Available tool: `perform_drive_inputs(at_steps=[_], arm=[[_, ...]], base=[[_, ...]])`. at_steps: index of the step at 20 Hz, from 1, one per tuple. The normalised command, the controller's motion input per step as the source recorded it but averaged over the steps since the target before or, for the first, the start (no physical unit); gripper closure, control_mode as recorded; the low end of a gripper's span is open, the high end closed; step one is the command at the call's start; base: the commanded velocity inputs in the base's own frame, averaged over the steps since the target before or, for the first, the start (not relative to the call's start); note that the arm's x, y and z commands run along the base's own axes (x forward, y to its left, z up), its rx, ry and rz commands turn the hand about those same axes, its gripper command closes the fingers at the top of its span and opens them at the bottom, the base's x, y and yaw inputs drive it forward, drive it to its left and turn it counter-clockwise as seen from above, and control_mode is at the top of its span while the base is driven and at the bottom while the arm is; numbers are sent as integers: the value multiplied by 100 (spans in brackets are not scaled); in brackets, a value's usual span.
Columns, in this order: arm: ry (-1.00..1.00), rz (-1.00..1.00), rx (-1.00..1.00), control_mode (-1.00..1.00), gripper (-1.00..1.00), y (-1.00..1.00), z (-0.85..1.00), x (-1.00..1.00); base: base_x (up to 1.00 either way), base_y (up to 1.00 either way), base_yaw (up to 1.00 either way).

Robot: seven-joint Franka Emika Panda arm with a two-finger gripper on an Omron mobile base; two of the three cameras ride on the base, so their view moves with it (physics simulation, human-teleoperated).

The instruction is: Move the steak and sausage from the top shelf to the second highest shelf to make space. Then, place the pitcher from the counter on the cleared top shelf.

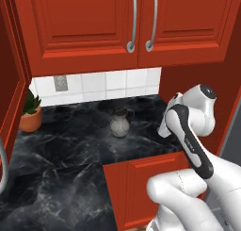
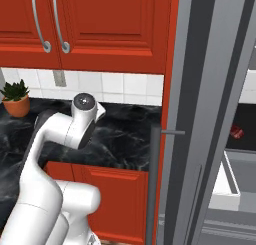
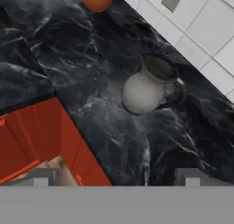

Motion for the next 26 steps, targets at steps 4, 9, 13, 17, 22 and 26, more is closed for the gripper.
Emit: perform_drive_inputs(at_steps=[4,9,13,17,22,26], arm=[[-8,0,1,-100,-100,0,-14,20],[-10,3,8,-100,-100,0,-3,29],[0,16,1,-100,-100,0,-3,38],[0,20,0,-100,-100,0,0,39],[2,24,0,-100,-100,0,-4,31],[0,24,0,-100,-100,0,-19,35]], base=[[0,0,0],[0,0,0],[0,0,0],[0,0,0],[0,0,0],[0,0,0]])
